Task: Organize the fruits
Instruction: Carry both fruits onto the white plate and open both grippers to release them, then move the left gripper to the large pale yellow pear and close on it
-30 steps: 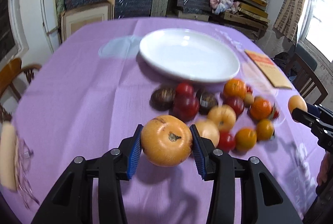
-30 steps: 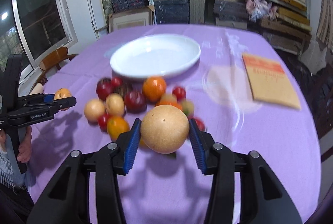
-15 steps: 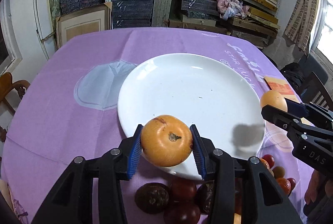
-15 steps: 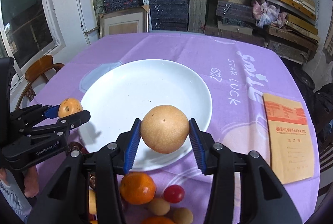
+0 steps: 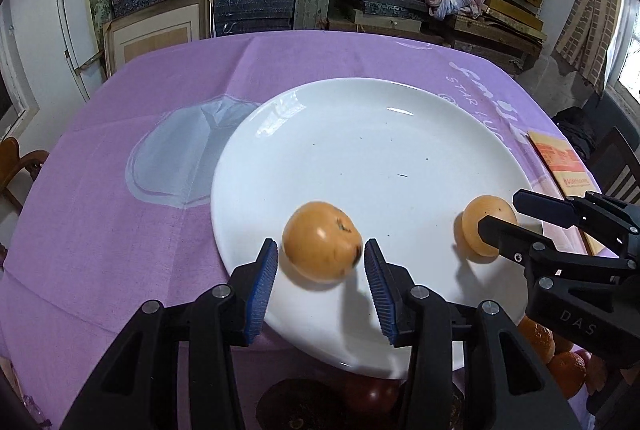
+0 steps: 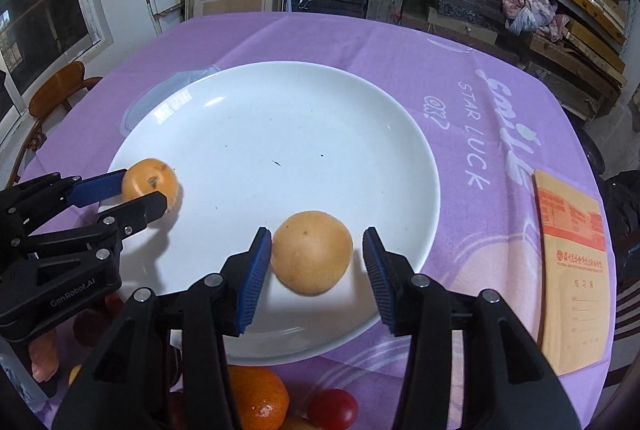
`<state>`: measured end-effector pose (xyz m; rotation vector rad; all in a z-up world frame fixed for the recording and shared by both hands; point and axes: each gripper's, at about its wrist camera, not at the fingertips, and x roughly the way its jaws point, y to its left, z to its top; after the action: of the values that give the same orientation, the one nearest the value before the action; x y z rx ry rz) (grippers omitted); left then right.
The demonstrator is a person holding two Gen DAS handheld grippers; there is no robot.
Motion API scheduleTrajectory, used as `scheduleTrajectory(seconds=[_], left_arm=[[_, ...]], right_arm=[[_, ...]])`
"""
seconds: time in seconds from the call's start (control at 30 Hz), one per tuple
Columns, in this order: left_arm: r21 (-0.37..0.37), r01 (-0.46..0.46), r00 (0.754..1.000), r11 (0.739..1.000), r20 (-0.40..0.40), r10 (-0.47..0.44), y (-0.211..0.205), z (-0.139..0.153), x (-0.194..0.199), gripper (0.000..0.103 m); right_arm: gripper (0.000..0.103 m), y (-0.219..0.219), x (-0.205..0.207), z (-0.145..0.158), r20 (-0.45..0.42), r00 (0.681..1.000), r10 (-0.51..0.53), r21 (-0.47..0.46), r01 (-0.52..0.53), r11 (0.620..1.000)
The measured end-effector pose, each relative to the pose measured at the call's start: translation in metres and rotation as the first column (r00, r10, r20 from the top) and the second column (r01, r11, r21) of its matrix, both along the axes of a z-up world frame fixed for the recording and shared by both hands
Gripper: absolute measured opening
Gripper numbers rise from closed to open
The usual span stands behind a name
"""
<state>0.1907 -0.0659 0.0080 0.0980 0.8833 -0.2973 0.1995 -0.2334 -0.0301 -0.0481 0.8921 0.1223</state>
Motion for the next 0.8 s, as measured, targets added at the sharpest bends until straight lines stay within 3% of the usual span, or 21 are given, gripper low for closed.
scheduleTrajectory(seconds=[0.1,0.27,0.33,0.43,0.6,0.8], left_arm=[[-0.010,-0.006,1.000,1.000,0.007,0.006,0.001,0.006,-0.002,0.046],[-0.037,-0.023,0.999,0.999,0.027,0.024,0.014,0.030,-0.013,0.046],[-0.031,-0.024,0.998,0.999,0.058,0.026,0.022,0.044,-0.027,0.050],[-0.017,-0.037,0.993,0.999,0.110,0.038,0.035,0.061,-0.054,0.064],[-0.010,-0.057,0.991,0.998,0.124,0.058,0.058,0.061,-0.105,0.066],[0.024,-0.061,0.992,0.998,0.115,0.058,0.065,0.035,-0.155,0.067]], right_arm=[[0.047,-0.002,-0.009,0.017,0.048,0.999,-0.007,0.014,0.006,1.000],[0.049,-0.020,-0.053,0.072,0.184,0.982,-0.036,0.077,0.022,0.997],[0.060,-0.028,-0.082,0.092,0.249,0.967,-0.052,0.085,0.032,0.996],[0.074,-0.040,-0.128,0.108,0.327,0.942,-0.079,0.083,0.055,0.995],[0.091,-0.059,-0.193,0.093,0.388,0.910,-0.149,0.122,0.110,0.987],[0.095,-0.079,-0.235,0.043,0.350,0.908,-0.232,0.211,0.165,0.963]])
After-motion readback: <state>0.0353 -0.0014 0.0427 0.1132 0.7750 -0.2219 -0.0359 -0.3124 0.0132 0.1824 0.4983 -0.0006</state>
